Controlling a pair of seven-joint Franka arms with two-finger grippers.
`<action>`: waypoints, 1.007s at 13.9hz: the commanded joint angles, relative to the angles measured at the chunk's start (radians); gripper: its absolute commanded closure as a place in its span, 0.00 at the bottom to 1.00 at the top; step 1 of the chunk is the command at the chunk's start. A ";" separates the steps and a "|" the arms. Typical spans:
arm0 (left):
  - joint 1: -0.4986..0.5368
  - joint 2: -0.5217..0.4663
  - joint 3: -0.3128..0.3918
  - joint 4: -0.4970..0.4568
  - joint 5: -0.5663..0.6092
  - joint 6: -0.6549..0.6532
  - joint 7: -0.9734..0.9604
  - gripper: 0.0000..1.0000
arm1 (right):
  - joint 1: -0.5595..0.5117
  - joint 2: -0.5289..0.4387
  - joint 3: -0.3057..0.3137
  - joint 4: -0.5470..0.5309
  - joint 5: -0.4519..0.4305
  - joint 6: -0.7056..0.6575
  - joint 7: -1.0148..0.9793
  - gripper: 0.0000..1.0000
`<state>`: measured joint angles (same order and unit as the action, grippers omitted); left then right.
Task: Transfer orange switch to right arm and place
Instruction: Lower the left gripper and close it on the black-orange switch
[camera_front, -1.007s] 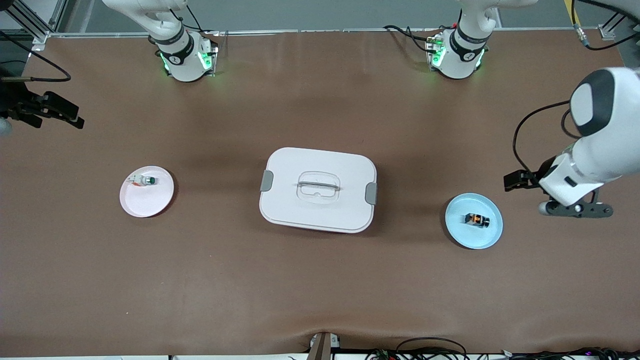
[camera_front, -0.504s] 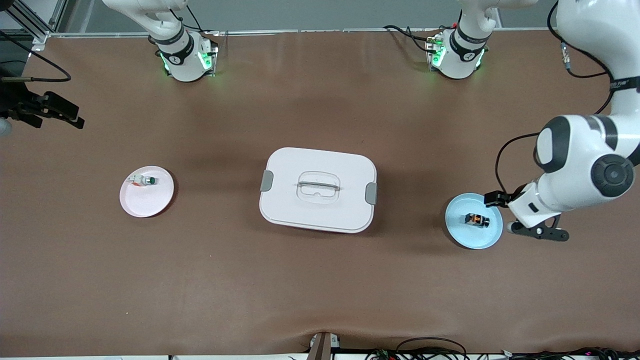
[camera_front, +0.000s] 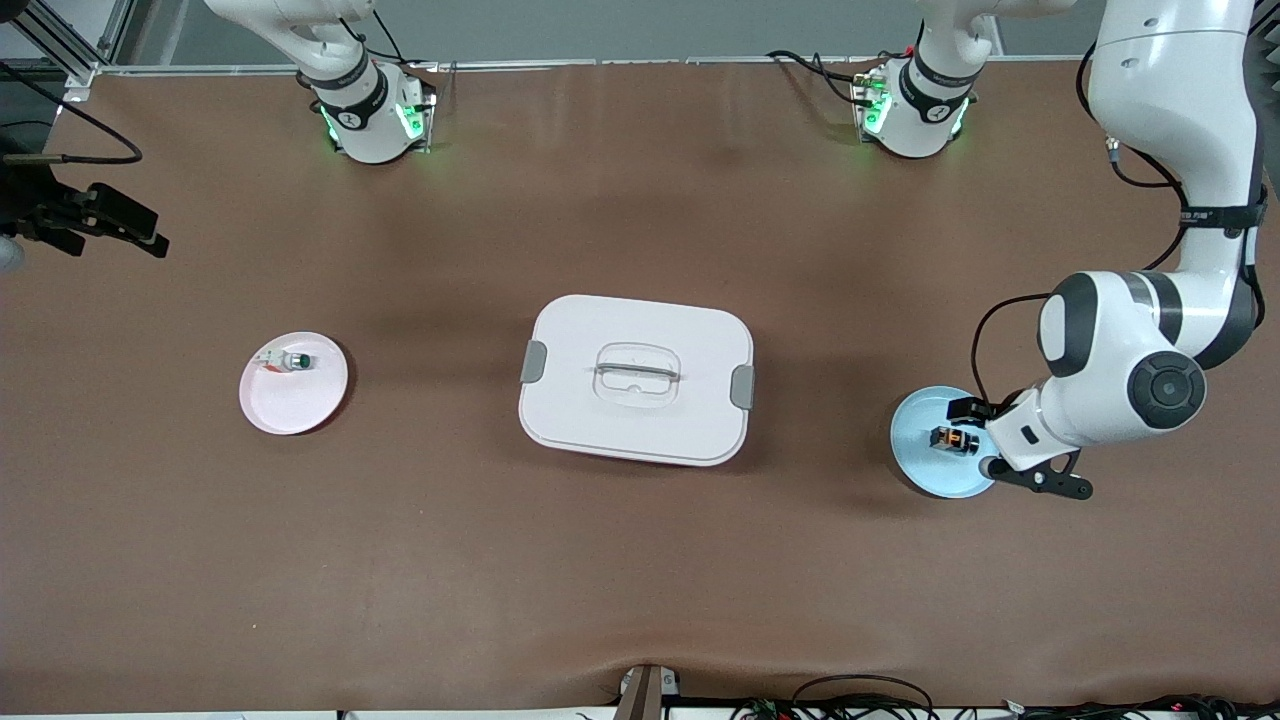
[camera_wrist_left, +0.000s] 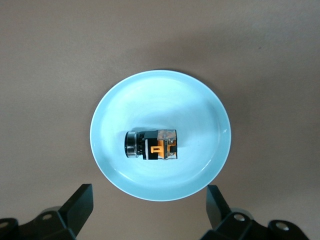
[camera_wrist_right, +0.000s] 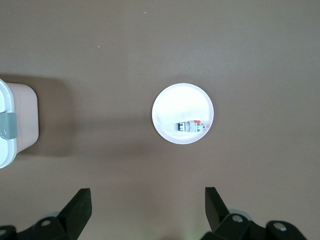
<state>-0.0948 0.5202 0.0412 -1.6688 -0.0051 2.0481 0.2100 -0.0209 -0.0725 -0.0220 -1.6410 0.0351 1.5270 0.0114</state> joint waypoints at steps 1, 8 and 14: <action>0.015 0.014 -0.006 0.006 -0.010 0.017 0.031 0.00 | -0.005 -0.015 0.004 -0.013 0.009 0.005 -0.008 0.00; 0.010 0.096 -0.006 0.004 -0.016 0.092 0.031 0.00 | -0.007 -0.015 0.002 -0.013 0.008 0.004 -0.008 0.00; 0.003 0.118 -0.006 -0.022 -0.016 0.119 0.031 0.00 | -0.008 -0.015 0.002 -0.013 0.008 0.007 -0.008 0.00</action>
<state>-0.0907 0.6299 0.0392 -1.6777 -0.0051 2.1387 0.2169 -0.0209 -0.0725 -0.0221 -1.6411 0.0351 1.5271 0.0114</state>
